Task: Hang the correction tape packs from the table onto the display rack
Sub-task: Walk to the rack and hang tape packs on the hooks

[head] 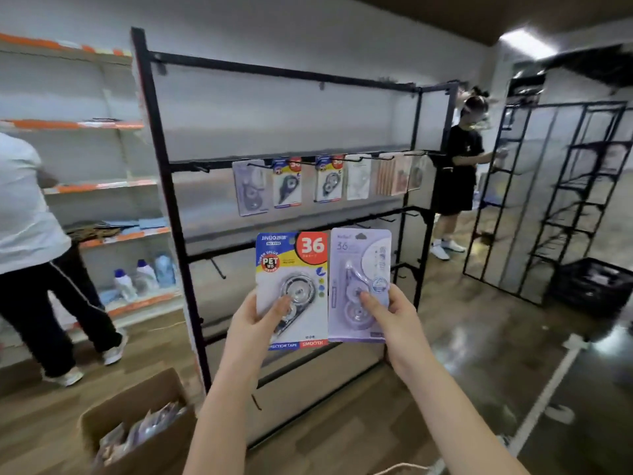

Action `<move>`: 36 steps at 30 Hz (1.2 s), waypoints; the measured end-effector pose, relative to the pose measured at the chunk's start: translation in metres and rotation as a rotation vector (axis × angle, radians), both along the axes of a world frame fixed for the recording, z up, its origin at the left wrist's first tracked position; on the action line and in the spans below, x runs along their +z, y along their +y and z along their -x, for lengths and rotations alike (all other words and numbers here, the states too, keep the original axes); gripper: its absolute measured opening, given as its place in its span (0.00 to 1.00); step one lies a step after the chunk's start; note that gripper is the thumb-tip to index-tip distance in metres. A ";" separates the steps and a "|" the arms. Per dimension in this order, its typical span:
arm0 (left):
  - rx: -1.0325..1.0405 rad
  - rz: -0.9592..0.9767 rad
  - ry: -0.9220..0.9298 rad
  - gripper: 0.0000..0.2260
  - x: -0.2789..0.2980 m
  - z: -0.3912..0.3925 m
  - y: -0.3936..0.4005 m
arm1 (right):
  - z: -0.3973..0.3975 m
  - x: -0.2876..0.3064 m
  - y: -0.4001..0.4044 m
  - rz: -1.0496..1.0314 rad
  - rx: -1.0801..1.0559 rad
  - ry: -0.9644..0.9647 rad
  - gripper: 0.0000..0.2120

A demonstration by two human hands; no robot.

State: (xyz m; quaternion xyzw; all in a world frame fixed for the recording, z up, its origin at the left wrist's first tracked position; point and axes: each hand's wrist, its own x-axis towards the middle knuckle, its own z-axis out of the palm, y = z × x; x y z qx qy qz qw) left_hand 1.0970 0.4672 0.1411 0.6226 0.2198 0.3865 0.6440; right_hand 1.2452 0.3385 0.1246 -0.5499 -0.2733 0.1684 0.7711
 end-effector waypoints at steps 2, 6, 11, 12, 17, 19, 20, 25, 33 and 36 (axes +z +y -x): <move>-0.016 0.023 -0.010 0.08 -0.001 -0.039 0.018 | -0.034 0.001 0.019 0.001 0.003 -0.003 0.16; -0.024 0.056 -0.029 0.09 0.006 -0.109 0.058 | -0.104 0.012 0.062 0.033 0.037 -0.019 0.15; 0.036 0.064 -0.021 0.10 0.013 -0.172 0.103 | -0.176 0.017 0.111 0.026 0.051 -0.001 0.08; 0.045 0.064 -0.013 0.10 0.013 -0.180 0.108 | -0.185 0.016 0.119 0.022 0.065 0.012 0.08; 0.136 0.101 -0.019 0.12 0.015 -0.200 0.131 | -0.213 0.014 0.162 0.021 0.200 0.013 0.08; 0.216 0.103 -0.025 0.14 0.019 -0.202 0.137 | -0.217 0.020 0.185 0.011 0.289 -0.026 0.07; 0.258 0.100 -0.037 0.16 0.022 -0.201 0.140 | -0.217 0.025 0.196 0.005 0.341 -0.049 0.07; 0.471 0.065 -0.087 0.16 0.041 -0.188 0.144 | -0.204 0.048 0.250 -0.061 0.592 -0.143 0.08; 0.680 -0.016 -0.132 0.14 0.062 -0.157 0.138 | -0.180 0.061 0.300 -0.127 0.681 -0.133 0.07; 0.703 -0.011 -0.137 0.14 0.060 -0.149 0.138 | -0.181 0.059 0.305 -0.142 0.665 -0.109 0.10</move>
